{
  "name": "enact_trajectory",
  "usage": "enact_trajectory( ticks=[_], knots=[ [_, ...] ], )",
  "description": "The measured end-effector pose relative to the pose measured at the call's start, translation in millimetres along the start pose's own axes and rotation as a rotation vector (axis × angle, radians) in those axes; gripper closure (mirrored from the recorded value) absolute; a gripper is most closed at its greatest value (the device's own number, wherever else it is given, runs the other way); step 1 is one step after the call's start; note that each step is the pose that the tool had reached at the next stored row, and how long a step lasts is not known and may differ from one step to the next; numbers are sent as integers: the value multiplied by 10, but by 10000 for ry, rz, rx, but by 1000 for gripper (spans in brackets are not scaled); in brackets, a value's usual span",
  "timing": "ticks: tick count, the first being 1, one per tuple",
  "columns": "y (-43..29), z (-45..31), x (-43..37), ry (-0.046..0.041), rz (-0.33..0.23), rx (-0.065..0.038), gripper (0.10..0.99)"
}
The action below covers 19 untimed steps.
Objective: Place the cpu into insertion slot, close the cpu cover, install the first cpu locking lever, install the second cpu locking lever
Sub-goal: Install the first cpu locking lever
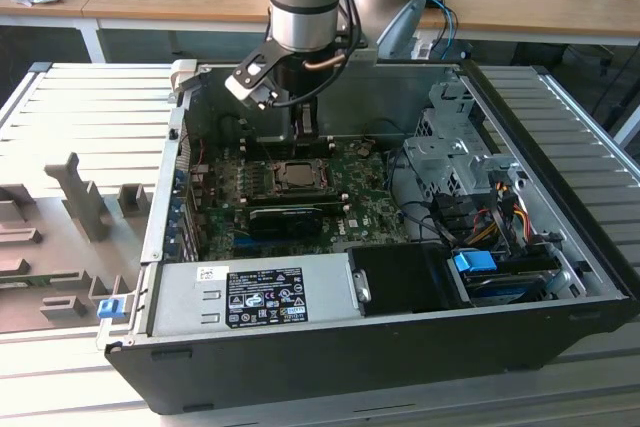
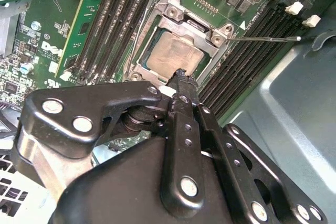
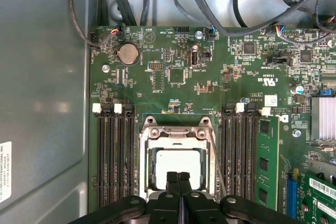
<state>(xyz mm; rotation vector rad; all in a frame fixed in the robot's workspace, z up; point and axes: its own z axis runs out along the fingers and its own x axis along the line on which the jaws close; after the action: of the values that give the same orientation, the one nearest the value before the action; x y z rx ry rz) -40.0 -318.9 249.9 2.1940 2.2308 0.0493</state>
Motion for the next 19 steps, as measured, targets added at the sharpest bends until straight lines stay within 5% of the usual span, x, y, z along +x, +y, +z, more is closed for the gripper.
enact_trajectory(
  ticks=[19],
  knots=[
    [5,-141,2,1,1,0,980]
  ],
)
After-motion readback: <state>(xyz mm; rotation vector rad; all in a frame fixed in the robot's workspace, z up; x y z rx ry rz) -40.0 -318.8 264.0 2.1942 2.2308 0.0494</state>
